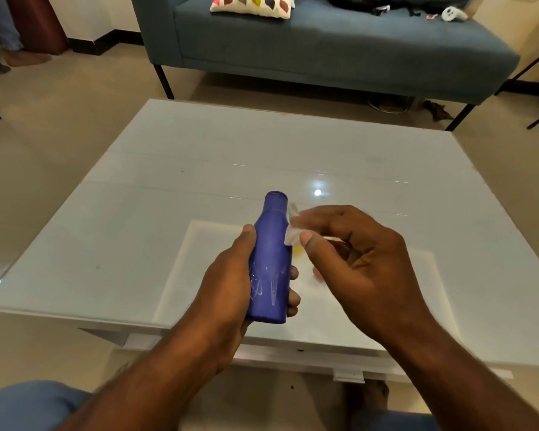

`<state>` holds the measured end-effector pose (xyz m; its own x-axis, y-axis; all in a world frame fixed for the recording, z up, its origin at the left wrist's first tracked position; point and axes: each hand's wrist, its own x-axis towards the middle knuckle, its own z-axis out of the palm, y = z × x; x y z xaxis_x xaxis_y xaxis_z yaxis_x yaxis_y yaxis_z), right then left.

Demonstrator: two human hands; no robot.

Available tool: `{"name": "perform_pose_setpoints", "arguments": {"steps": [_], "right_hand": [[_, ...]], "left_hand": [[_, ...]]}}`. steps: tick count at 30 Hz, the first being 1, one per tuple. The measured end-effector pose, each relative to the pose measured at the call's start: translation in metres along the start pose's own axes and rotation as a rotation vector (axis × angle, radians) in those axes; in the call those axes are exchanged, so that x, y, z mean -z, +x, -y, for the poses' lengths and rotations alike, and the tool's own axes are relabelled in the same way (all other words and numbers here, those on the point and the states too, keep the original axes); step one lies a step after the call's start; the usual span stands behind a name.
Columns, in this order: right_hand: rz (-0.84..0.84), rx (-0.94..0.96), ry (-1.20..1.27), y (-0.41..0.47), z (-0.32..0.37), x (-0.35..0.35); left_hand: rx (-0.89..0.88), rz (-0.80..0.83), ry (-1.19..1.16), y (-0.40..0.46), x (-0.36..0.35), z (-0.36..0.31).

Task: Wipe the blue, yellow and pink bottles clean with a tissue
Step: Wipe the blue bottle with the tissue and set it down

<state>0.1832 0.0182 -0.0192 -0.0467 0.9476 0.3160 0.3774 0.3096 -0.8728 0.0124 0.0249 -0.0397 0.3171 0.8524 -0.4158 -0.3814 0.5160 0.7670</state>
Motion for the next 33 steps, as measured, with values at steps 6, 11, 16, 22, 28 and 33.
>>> {"name": "perform_pose_setpoints", "arguments": {"steps": [6,11,16,22,28,33], "right_hand": [[0.143,0.049,-0.029,-0.004,-0.003,0.003],[0.045,-0.009,-0.006,0.0,0.001,0.003],[0.098,0.092,-0.067,-0.002,0.001,0.003],[0.346,0.257,-0.153,-0.007,0.005,0.0],[0.053,0.155,-0.262,-0.001,-0.004,0.002],[0.235,0.273,-0.299,-0.009,0.0,-0.002]], "left_hand": [[-0.043,-0.128,0.007,0.001,0.0,0.002],[-0.007,-0.089,0.043,0.001,0.001,0.0],[-0.053,-0.13,0.069,0.001,0.0,0.001],[-0.14,-0.323,0.159,0.002,0.0,0.001],[-0.062,-0.111,0.061,-0.001,-0.003,0.0],[-0.134,-0.249,0.055,0.0,0.003,0.001]]}}
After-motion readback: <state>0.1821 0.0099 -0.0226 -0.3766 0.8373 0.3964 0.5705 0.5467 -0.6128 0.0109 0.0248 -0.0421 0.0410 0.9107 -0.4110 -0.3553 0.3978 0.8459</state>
